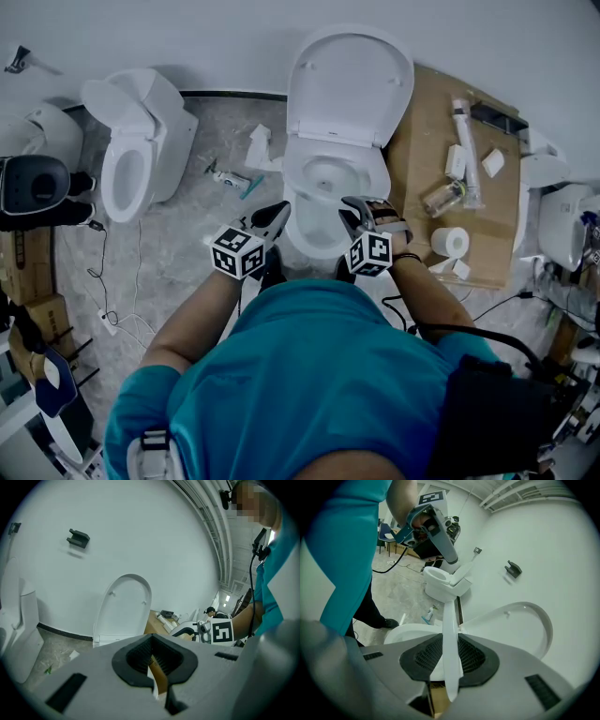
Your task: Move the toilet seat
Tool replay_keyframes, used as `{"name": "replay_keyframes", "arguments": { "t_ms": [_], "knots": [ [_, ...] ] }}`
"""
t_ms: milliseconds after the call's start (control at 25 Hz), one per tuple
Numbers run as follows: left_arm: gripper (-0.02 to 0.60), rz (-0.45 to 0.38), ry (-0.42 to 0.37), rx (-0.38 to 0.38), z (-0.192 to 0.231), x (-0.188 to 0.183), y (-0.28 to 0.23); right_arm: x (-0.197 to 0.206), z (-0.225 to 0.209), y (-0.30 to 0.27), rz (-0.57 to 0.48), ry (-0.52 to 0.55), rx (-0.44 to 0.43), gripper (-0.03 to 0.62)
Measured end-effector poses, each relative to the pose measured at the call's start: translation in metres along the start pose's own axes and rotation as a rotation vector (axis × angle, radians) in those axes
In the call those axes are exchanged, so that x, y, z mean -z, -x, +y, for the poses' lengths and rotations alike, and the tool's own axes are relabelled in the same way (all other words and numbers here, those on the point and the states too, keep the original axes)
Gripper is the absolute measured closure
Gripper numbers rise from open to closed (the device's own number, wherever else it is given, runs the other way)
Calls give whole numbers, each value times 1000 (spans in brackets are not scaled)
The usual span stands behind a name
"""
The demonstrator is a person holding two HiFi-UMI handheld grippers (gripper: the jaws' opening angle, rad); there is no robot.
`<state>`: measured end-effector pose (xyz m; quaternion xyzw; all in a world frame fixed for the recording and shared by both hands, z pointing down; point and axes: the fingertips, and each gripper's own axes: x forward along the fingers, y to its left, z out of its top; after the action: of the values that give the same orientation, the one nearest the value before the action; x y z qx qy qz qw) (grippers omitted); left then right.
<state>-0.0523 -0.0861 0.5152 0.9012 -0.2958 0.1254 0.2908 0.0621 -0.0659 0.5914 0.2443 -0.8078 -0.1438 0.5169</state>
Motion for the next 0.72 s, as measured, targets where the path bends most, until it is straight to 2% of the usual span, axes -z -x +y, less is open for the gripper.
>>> {"name": "replay_keyframes", "arguments": {
  "t_ms": [720],
  "knots": [
    [578,-15,-17,-2,-1,-17,0,-5,-42,1,-30,9,58,502]
  ]
}}
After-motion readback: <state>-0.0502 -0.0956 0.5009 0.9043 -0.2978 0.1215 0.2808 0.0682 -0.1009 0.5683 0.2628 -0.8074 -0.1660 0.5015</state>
